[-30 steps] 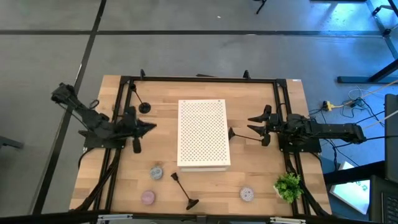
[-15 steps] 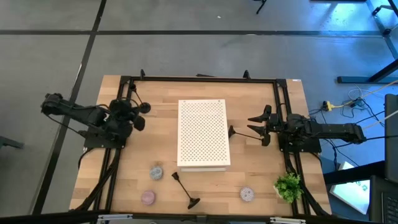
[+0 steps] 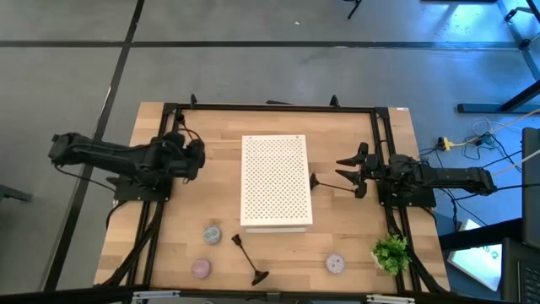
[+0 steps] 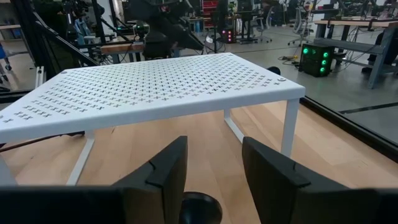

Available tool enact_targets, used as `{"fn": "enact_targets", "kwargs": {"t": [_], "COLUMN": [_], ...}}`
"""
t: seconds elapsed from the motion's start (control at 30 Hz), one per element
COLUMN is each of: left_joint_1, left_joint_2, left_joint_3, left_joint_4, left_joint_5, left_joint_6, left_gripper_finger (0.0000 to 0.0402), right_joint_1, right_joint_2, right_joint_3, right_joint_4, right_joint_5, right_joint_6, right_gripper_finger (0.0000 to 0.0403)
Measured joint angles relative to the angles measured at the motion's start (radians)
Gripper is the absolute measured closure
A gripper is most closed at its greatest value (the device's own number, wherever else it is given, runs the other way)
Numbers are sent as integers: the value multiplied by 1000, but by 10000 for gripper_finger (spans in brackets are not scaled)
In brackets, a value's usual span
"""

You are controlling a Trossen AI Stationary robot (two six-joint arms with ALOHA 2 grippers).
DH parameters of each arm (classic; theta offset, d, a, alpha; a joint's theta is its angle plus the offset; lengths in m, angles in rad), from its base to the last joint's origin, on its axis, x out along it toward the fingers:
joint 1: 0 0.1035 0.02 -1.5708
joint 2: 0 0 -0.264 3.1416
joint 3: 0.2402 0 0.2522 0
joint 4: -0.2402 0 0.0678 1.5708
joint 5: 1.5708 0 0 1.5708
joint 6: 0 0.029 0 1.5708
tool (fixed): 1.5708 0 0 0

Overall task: Pick & Place candle stick holders
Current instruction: Put the top left black candle holder on the shelf

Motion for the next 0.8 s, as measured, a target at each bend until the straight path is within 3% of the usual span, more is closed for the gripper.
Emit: {"fn": "enact_targets", "kwargs": {"t": [0.3, 0.5, 0.8], "left_joint_1": [97, 128, 175], "left_joint_2": [103, 133, 133], "left_joint_3": [0, 0, 0], "left_joint_4": [49, 73, 141], "left_joint_5": [-40, -116, -133], "left_joint_6": [-30, -73, -38], "left_gripper_finger": [195, 187, 187], "right_joint_1": [0, 0, 0], "right_joint_2": [0, 0, 0], "right_joint_3": [0, 0, 0], "right_joint_4": [0, 0, 0], "right_joint_5": [0, 0, 0], "right_joint_6": [0, 0, 0], "right_gripper_finger": [245, 245, 245]}}
